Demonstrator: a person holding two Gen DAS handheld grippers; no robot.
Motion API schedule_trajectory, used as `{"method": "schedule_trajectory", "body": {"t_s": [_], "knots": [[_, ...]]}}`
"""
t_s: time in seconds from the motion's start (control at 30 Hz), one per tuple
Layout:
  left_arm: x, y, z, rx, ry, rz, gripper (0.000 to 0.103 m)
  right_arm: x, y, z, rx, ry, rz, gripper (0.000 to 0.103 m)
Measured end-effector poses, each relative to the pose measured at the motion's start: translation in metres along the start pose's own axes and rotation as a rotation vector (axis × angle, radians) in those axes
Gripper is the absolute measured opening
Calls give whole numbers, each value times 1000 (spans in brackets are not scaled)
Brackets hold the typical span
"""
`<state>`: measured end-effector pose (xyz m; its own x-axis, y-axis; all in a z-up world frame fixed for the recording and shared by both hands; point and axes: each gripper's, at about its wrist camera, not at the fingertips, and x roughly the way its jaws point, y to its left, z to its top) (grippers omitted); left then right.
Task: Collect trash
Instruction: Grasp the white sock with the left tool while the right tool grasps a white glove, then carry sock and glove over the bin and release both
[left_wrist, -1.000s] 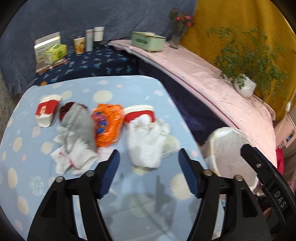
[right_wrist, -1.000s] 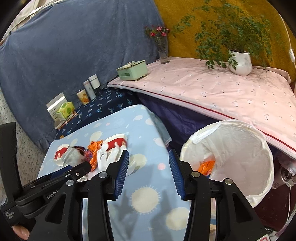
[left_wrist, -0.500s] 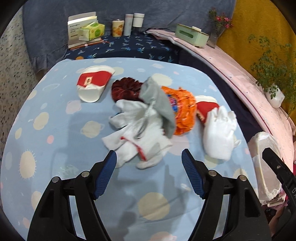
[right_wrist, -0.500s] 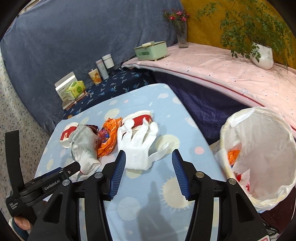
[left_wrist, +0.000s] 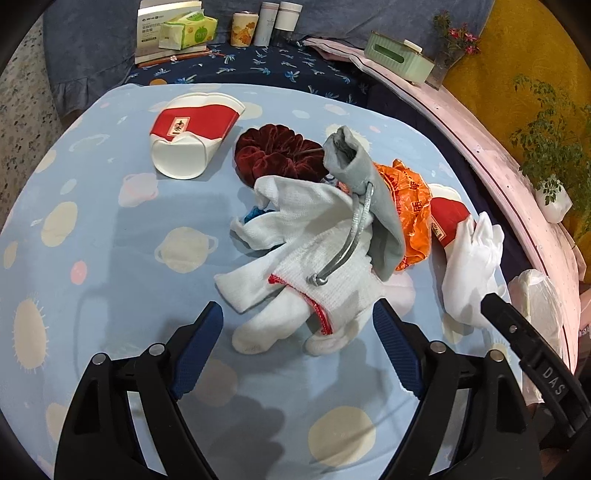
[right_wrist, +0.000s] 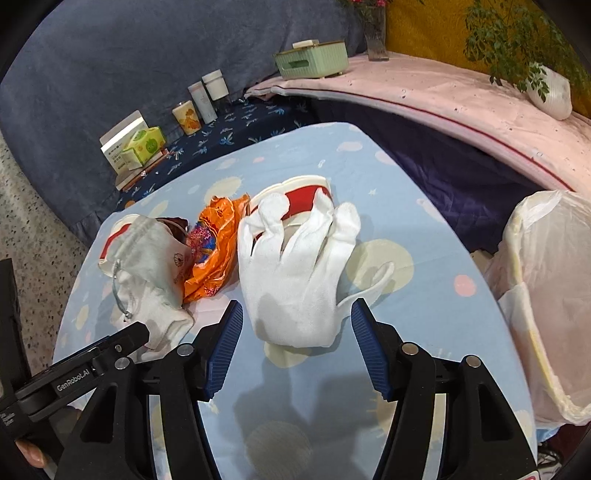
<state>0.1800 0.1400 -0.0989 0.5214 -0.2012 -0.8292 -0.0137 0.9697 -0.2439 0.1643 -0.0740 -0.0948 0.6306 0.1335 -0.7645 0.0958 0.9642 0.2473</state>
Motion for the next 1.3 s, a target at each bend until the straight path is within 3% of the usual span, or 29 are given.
{"method": "schedule_trajectory", "body": {"t_s": [0.13, 0.3, 0.4, 0.57, 0.9, 1.3], "knots": [[9, -1, 0, 7, 28, -18, 48, 10, 2, -2, -5, 21, 8, 57], [9, -1, -3, 9, 35, -54, 19, 16, 2, -5, -5, 49, 26, 34], [3, -2, -6, 8, 24, -56, 13, 12, 0, -6, -1, 51, 45, 21], [-18, -8, -5, 11, -18, -72, 11, -6, 0, -4, 7, 16, 73, 16], [-78, -45, 8, 64, -135, -141, 10, -73, 4, 19, 12, -128, 142, 16], [-121, -131, 15, 198, -210, -235, 10, -152, -32, 42, 53, -288, 144, 16]]}}
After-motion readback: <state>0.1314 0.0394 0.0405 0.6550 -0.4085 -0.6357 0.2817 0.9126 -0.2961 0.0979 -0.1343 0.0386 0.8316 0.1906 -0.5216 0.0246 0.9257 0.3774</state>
